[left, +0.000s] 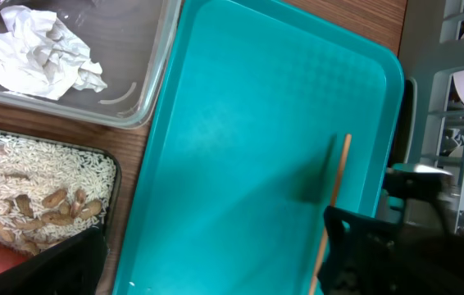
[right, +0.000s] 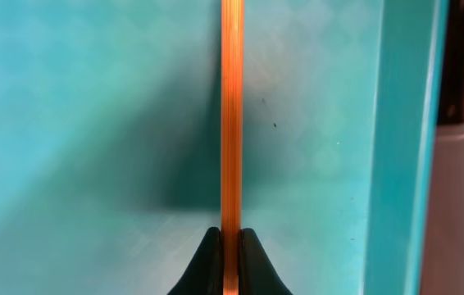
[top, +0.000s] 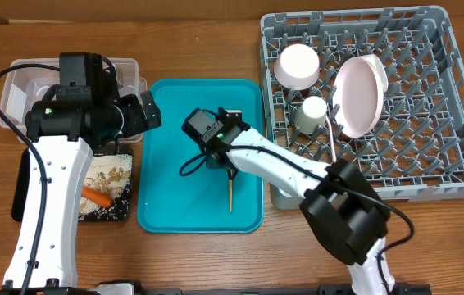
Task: Sort waste into correct bins and load items into the dishwasher
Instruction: 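Close the right gripper on the wooden chopstick and lift it, then carry the chopstick into the rack and insert it upright beside the cup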
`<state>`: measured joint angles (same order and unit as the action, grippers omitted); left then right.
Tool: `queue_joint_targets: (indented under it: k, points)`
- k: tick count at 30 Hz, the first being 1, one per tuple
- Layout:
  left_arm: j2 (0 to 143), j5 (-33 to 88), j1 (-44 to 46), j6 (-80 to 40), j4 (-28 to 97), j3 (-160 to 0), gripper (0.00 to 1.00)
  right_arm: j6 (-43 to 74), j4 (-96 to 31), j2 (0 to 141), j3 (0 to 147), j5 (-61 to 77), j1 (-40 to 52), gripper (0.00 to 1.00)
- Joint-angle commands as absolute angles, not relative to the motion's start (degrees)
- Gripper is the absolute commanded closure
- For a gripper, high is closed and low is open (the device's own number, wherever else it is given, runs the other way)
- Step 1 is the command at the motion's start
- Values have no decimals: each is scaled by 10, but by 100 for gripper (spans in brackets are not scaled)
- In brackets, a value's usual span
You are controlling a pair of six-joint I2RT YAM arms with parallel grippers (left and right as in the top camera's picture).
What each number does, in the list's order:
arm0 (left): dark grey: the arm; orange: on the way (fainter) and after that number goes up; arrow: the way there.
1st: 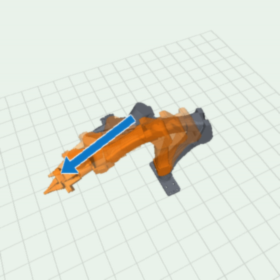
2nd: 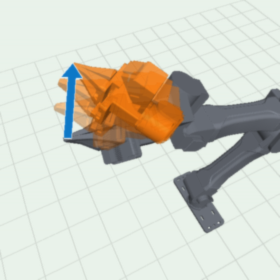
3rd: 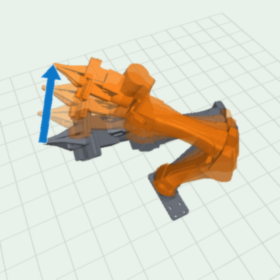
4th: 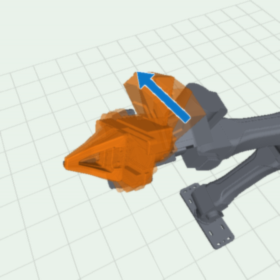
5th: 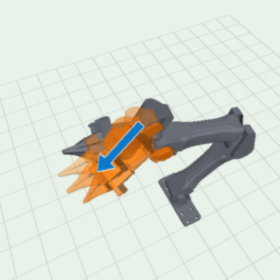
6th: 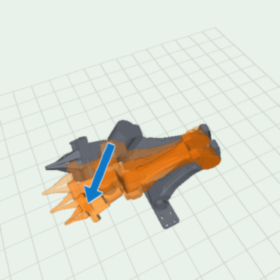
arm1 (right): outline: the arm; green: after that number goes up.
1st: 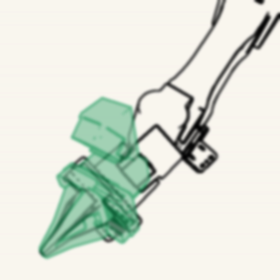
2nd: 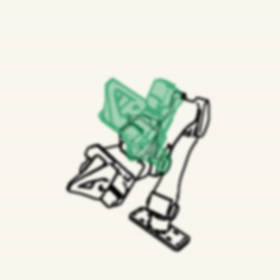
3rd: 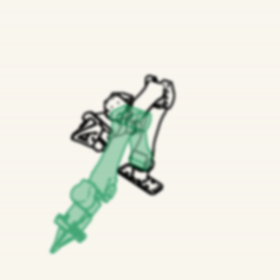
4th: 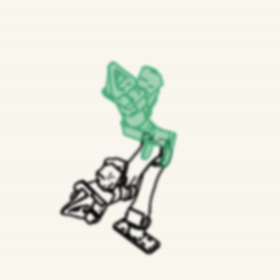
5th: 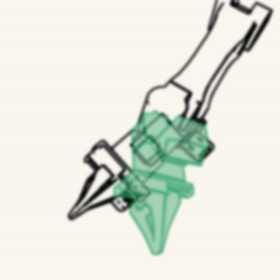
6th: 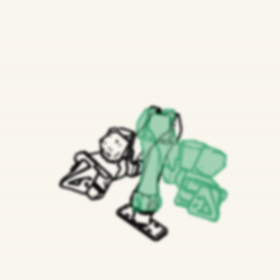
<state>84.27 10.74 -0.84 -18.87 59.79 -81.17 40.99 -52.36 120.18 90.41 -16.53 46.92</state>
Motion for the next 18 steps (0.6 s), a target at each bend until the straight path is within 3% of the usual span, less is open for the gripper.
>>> queue_joint_targets:
  k: [1, 18]
  points:
    - [831, 110, -7, -184, 598, -826, 0, 350, -522, 1152, 921, -171, 465, 96]
    - [831, 110, -7, -184, 598, -826, 0, 200, -583, 1014, 921, -180, 332, 96]
